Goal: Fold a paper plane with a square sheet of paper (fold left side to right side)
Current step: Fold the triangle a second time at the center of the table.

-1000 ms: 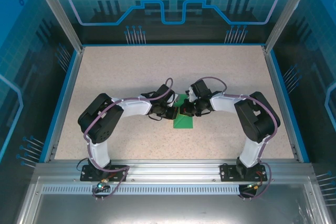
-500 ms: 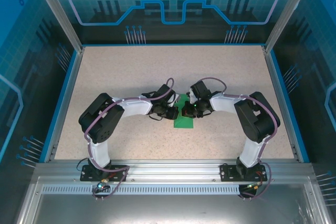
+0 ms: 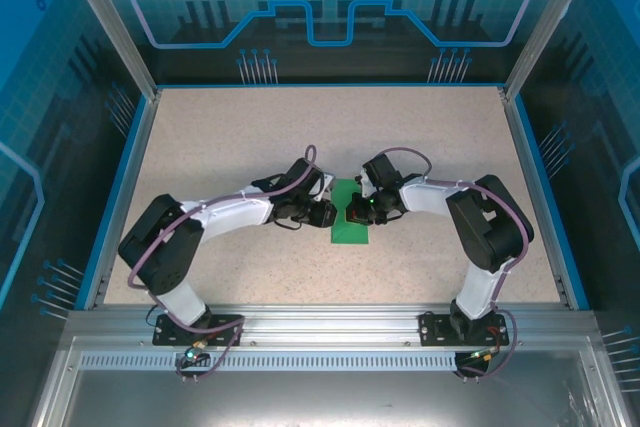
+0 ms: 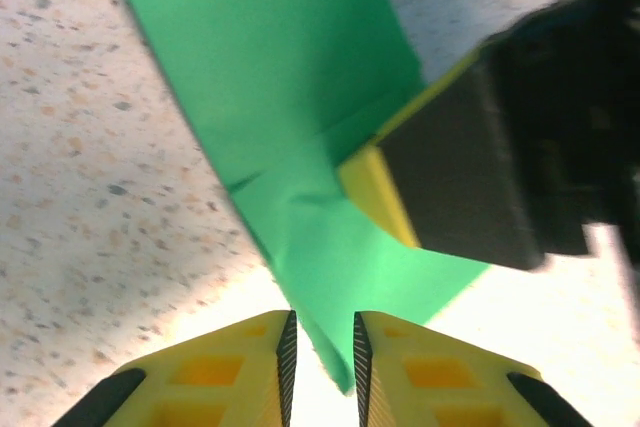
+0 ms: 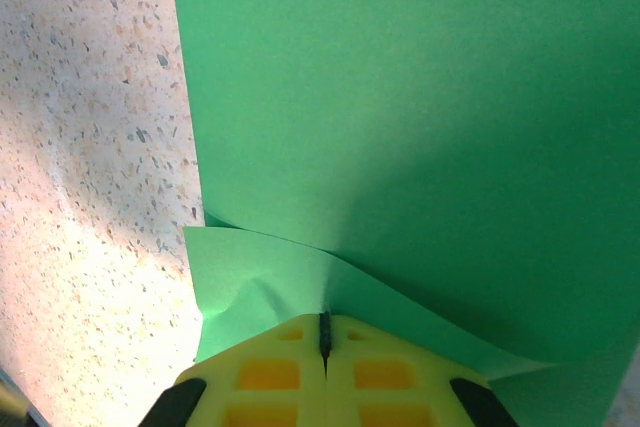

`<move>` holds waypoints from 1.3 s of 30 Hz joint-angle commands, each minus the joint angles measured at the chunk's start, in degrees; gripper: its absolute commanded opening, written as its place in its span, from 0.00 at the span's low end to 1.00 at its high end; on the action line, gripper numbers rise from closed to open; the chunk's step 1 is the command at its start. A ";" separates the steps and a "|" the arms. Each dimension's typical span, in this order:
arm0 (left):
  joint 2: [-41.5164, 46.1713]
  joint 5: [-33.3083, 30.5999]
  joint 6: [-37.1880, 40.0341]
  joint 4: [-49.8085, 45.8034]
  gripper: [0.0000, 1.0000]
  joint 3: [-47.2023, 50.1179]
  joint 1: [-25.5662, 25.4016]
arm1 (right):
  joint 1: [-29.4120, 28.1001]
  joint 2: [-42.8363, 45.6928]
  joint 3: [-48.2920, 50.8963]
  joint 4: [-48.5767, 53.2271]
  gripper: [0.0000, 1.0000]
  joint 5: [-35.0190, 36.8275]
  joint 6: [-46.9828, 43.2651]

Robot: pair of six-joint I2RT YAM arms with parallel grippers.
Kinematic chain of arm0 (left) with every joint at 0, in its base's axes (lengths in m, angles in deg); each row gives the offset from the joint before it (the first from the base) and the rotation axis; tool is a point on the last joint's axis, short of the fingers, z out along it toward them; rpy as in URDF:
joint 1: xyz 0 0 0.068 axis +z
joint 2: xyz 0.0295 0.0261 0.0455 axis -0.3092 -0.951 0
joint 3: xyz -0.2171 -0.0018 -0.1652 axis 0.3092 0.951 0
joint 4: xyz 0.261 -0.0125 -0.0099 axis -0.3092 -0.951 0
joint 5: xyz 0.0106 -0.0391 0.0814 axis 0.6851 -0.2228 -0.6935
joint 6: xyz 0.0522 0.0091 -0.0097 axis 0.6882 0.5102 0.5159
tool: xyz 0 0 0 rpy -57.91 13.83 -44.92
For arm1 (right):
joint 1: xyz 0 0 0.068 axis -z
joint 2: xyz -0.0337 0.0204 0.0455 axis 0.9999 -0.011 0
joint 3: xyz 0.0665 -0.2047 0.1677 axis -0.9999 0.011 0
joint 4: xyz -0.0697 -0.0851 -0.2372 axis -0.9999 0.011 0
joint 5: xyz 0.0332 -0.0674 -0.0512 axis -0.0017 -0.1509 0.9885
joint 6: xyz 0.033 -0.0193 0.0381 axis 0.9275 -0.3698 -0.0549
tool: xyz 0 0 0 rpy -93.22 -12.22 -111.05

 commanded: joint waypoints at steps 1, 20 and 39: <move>1.29 8.98 -4.28 4.20 0.24 3.10 -0.16 | -0.24 -0.91 -0.25 2.24 0.00 1.33 -0.55; -8.74 15.17 -9.11 13.40 0.24 4.22 -0.44 | -0.31 -1.17 -0.41 3.01 0.00 1.40 -0.96; -9.01 10.36 -7.40 8.56 0.24 5.80 -0.39 | -0.12 -1.15 -1.01 4.77 0.00 2.66 -2.14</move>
